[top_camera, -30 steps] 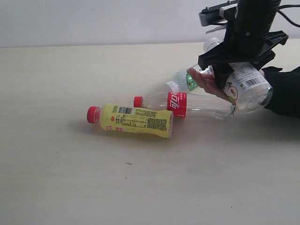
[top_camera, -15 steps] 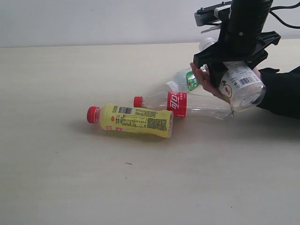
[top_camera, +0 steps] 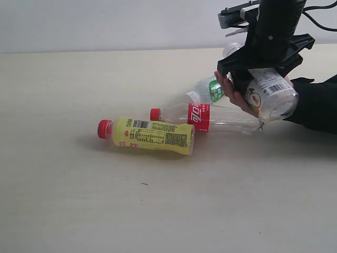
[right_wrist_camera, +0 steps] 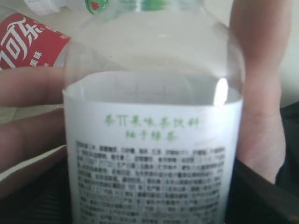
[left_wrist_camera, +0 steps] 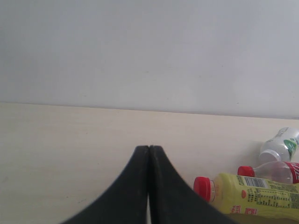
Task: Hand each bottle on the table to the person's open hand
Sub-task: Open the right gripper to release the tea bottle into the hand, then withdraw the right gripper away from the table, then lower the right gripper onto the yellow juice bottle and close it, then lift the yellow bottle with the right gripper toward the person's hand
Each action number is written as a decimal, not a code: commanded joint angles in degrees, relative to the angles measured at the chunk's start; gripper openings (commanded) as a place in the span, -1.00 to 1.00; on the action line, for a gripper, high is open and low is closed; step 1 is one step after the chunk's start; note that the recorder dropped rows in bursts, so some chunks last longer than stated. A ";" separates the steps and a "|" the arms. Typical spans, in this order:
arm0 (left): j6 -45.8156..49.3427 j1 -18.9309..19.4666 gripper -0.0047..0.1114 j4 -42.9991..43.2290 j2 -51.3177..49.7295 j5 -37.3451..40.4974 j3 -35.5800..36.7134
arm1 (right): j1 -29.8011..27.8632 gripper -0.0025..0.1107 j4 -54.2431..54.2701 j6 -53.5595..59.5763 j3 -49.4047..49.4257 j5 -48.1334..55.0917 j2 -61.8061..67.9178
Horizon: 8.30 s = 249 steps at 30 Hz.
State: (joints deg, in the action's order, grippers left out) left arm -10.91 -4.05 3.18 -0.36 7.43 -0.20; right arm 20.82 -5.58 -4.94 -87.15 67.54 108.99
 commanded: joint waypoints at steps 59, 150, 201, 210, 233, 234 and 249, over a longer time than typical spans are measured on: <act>0.07 0.07 -0.92 -0.45 0.36 -0.05 0.20 | -0.15 -0.96 59.26 49.07 83.48 -59.52 -91.69; 0.07 0.07 -0.92 -0.45 0.36 -0.05 0.20 | -0.15 -0.96 67.97 52.59 75.82 -66.29 -92.04; 0.07 0.07 -0.92 -0.45 0.36 -0.05 0.20 | 16.92 0.31 16.08 54.76 11.75 -27.57 -5.19; 0.07 0.07 -0.92 -0.45 0.36 -0.05 0.20 | 21.76 0.34 12.11 54.66 11.55 -35.26 0.15; 0.07 0.07 -0.92 -0.45 0.36 -0.05 0.20 | 21.86 0.36 12.42 54.74 11.45 -41.37 8.43; 0.07 0.07 -0.92 -0.45 0.36 -0.05 0.20 | 21.86 0.36 12.42 54.74 11.45 -41.47 8.99; 0.07 0.07 -0.92 -0.45 0.36 -0.05 0.20 | 21.86 -0.64 13.11 54.34 11.45 -41.48 11.86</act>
State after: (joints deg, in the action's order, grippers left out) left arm -10.91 -4.05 3.18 -0.36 7.43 -0.20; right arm 42.62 7.21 49.54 -75.36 25.99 120.91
